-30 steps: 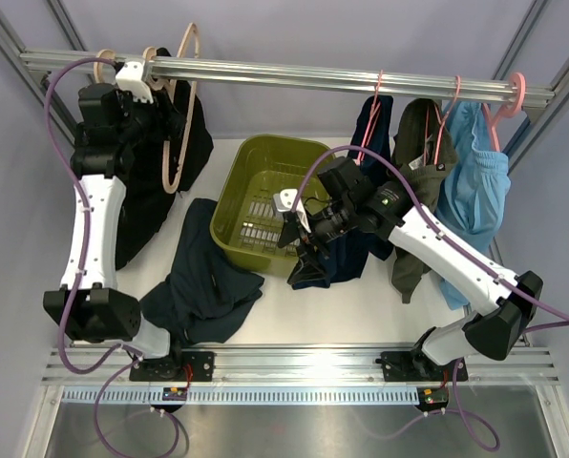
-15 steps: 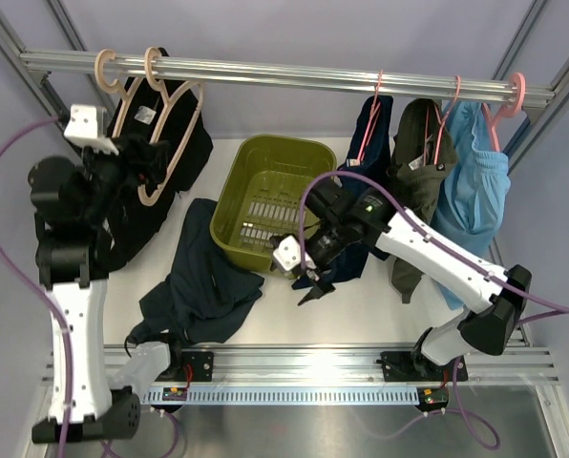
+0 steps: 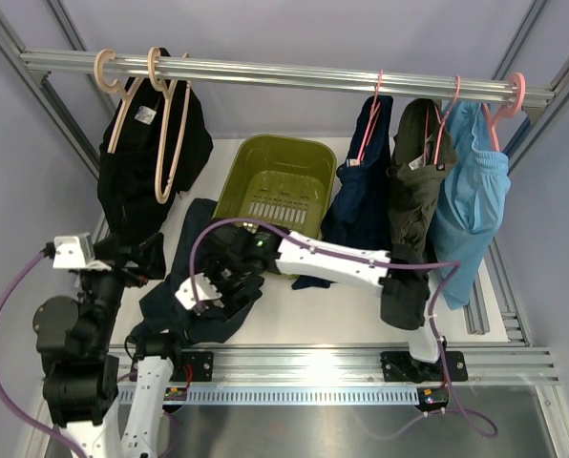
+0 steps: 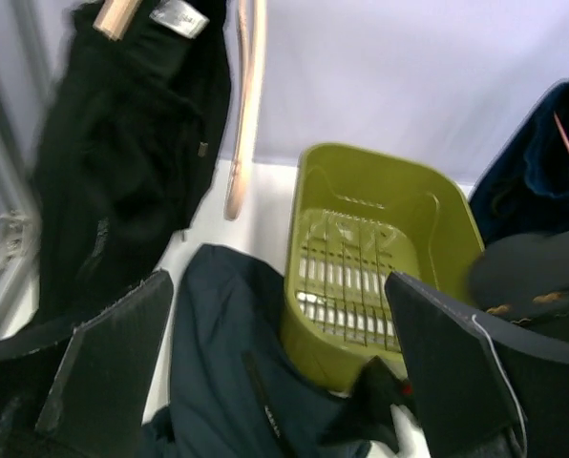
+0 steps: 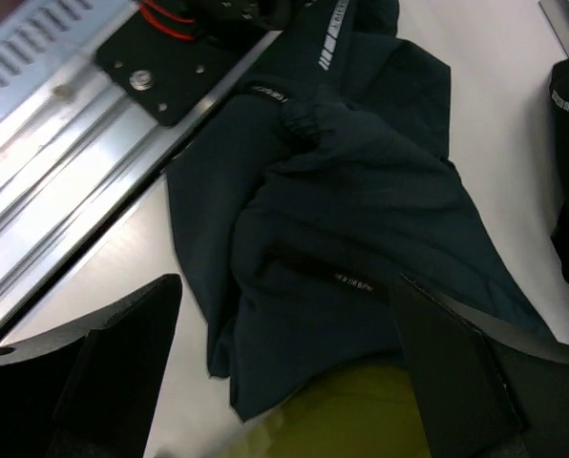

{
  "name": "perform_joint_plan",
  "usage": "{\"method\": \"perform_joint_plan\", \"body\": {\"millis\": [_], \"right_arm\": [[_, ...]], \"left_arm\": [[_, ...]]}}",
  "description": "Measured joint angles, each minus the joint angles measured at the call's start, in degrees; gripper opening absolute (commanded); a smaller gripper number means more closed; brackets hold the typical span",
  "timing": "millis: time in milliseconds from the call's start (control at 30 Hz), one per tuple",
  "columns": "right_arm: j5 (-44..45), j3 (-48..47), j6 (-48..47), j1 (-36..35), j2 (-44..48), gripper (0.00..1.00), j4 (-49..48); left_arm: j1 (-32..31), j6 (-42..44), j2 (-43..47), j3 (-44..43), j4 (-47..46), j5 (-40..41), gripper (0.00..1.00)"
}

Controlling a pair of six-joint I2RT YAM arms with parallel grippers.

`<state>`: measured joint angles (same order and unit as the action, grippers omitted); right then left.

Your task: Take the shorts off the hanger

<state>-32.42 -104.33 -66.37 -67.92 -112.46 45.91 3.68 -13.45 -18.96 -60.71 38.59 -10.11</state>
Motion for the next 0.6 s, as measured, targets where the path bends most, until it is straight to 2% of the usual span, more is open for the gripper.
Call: {"method": "perform_joint_plan", "body": {"millis": [300,500,567,600], "right_arm": [[9.4,-5.2,5.0,-4.8,-13.4,0.99,-6.7],[16.5,-11.9,12.8,-5.6,-22.9,0.99,-8.9],[18.1,-12.3,14.7,-5.6,-24.5,0.96,-9.3],[18.5,-12.3,15.4,-5.6,-25.0,0.90,-9.3]], "left_arm": [[0.0,0.9,6.6,-5.2,9.3,8.6,0.99],[0.0,2.5,8.4,-7.5,13.5,11.0,0.99],[0.0,3.1,8.4,-8.2,14.4,11.2,0.99],[0.0,3.4,8.4,-8.4,14.8,11.3,0.99]]}}
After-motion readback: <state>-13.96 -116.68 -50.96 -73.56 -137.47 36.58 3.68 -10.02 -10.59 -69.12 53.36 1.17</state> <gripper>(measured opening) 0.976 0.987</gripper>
